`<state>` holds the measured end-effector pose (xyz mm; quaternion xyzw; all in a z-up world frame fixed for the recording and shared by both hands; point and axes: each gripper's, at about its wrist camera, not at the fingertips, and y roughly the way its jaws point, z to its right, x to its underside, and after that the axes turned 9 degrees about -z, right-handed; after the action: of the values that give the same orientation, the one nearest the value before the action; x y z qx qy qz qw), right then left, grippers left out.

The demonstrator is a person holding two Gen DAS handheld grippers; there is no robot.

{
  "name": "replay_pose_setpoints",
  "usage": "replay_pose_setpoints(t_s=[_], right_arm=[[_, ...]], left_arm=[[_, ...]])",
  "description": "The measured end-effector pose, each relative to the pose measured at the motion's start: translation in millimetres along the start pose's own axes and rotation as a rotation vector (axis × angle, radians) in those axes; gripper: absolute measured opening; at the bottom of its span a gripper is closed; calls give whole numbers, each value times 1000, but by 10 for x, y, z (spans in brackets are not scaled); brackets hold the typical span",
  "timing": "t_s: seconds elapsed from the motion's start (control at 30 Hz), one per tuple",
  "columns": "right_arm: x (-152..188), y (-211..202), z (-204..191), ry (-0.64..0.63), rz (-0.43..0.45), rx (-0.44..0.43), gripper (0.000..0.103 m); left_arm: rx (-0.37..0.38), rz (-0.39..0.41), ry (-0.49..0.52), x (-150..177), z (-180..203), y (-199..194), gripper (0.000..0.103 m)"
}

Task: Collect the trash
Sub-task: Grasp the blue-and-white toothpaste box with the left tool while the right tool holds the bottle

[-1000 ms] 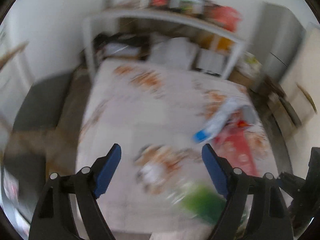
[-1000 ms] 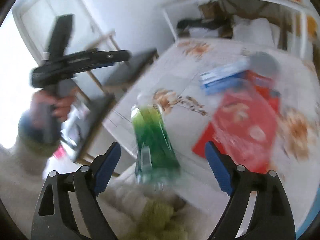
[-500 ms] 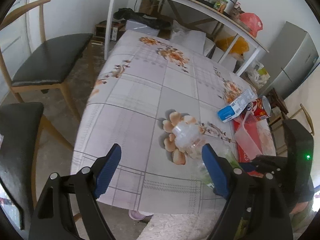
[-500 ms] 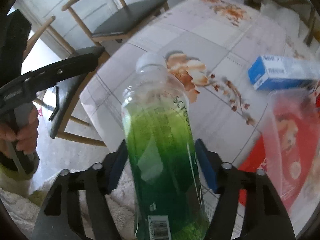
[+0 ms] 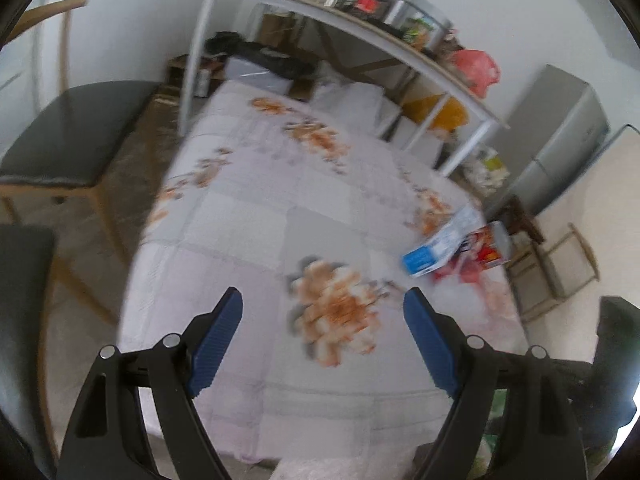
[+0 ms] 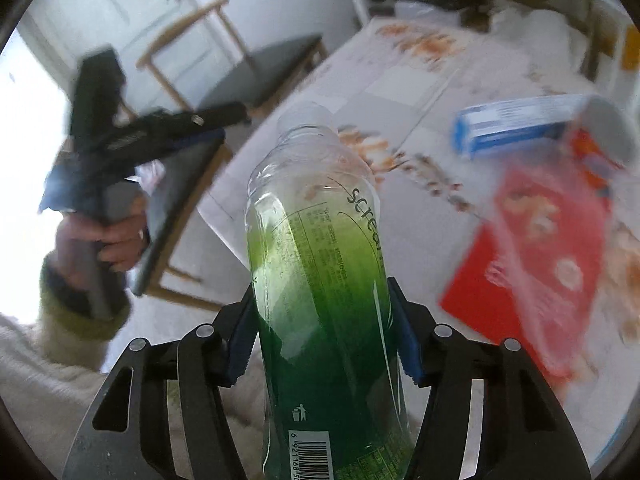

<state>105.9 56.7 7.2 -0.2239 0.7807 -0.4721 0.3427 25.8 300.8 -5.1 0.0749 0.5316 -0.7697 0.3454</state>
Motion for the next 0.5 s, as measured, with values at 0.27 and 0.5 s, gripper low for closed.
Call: replay_pose_setpoints(t_s=[0.27,0.5], right_arm=[[728,-1116,739,359,322,120,56],[1149,-1143,1597,684,307,230,56]], left_arm=[[145,-41,256,-483,832,473,80],[137,-175,473,-775,1559,1168,80]])
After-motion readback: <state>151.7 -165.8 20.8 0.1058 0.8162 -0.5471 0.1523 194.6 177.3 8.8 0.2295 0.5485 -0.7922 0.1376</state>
